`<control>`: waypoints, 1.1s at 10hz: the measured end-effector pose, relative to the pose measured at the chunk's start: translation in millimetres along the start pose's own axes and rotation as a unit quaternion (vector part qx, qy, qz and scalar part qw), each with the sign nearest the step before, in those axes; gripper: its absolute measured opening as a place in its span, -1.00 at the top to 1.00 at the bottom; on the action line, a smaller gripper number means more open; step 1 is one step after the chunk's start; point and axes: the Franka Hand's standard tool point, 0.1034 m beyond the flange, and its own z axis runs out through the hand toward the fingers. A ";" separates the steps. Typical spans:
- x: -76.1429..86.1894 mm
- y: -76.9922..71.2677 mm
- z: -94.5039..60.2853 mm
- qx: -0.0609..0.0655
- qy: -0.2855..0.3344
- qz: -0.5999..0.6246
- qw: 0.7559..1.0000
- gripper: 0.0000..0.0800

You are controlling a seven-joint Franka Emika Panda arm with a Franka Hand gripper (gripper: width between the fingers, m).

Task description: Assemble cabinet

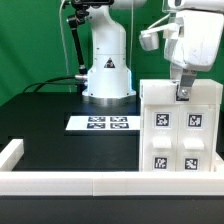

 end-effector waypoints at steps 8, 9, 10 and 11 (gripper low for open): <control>-5.7 -4.9 0.7 0.015 -0.002 0.248 0.969 -0.40; -6.1 -5.0 1.6 0.015 -0.003 0.259 0.966 -0.52; -6.3 -5.1 1.7 0.015 -0.003 0.258 0.966 -0.83; -6.3 -5.1 1.8 0.015 -0.003 0.258 0.966 -0.83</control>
Offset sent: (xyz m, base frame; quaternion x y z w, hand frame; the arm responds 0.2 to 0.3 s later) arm -0.0015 -0.0027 -0.0016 0.0135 0.0148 0.1983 0.9799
